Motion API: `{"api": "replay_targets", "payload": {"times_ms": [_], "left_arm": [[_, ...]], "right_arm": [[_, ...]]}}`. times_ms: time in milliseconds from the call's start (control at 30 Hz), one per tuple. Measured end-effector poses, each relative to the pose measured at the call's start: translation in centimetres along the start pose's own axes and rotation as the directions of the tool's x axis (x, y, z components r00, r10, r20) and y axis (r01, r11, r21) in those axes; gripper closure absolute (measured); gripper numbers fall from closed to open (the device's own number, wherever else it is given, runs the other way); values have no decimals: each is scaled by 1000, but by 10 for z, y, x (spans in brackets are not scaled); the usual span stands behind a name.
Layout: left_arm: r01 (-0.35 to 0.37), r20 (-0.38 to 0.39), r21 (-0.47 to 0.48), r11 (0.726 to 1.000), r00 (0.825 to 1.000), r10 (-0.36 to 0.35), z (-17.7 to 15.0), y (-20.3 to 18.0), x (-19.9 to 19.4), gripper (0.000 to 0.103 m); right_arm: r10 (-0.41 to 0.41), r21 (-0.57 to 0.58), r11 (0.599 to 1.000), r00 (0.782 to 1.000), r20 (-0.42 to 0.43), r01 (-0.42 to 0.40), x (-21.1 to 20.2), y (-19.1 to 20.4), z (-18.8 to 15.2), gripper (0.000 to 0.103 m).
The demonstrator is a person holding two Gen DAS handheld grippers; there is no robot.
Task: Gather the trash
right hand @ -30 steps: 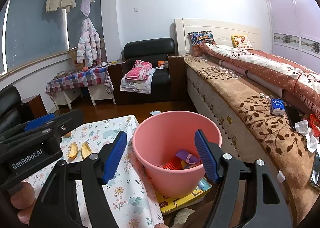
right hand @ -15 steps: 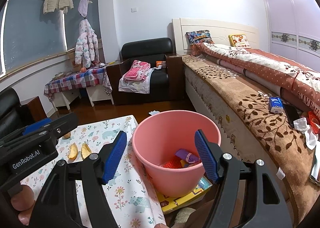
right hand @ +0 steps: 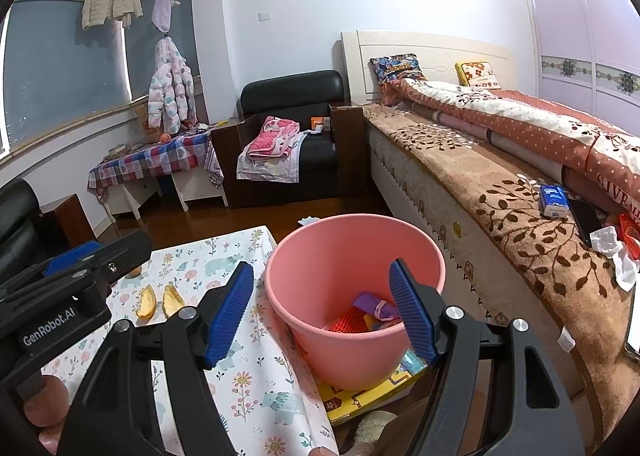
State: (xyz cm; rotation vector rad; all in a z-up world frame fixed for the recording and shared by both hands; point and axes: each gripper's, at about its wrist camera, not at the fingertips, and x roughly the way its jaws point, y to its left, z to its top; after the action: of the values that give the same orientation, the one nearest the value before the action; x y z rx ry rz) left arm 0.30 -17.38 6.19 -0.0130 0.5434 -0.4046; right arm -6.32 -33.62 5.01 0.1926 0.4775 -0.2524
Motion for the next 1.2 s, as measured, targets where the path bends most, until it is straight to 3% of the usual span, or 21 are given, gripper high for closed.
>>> {"api": "replay_targets", "payload": {"times_ms": [1200], "left_arm": [[-1,-32,2,1000,1000,1,-4,1,10,34]], "right_arm": [[0,-1,1000,1000,-18,0,10,-3,-9,32]]}}
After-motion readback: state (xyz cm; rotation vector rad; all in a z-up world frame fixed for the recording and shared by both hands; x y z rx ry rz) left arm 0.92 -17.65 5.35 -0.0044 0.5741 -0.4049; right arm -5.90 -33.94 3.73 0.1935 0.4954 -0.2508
